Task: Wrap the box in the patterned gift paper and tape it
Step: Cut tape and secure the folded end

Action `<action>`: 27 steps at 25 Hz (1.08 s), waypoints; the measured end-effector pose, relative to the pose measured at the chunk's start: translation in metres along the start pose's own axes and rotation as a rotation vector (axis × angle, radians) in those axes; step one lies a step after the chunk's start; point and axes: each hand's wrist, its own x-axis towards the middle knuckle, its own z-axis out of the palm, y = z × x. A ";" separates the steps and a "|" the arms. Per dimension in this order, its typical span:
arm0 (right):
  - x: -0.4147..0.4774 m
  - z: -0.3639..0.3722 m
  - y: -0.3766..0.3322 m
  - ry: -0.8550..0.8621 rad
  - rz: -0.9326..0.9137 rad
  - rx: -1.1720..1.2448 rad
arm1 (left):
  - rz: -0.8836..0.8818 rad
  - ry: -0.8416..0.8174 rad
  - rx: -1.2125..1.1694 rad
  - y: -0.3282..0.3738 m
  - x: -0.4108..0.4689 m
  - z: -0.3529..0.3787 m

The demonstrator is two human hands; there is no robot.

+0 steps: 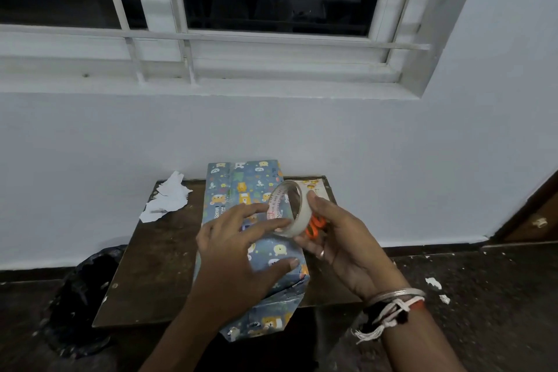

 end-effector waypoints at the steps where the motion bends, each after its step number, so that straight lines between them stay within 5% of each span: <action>1: 0.001 0.006 0.003 -0.036 0.038 0.051 | 0.009 0.013 0.015 -0.002 -0.001 0.000; 6: 0.010 0.020 0.026 -0.057 -0.083 -0.001 | -0.064 0.173 0.015 -0.014 -0.001 -0.009; 11: 0.015 0.017 0.045 0.113 -0.552 -1.079 | -0.193 0.180 -0.113 -0.018 0.002 -0.022; 13: 0.017 0.020 0.050 0.060 -0.613 -1.250 | -0.200 0.151 -0.141 -0.021 0.003 -0.025; 17: 0.018 0.022 0.036 0.021 -0.701 -0.972 | -0.164 0.086 -0.173 -0.018 0.000 -0.031; 21: 0.014 0.023 0.019 -0.260 -0.665 -0.947 | -0.123 0.025 -0.185 -0.012 -0.002 -0.034; 27: 0.016 0.014 0.007 -0.214 -0.696 -0.685 | -0.065 -0.020 -0.174 -0.016 -0.004 -0.037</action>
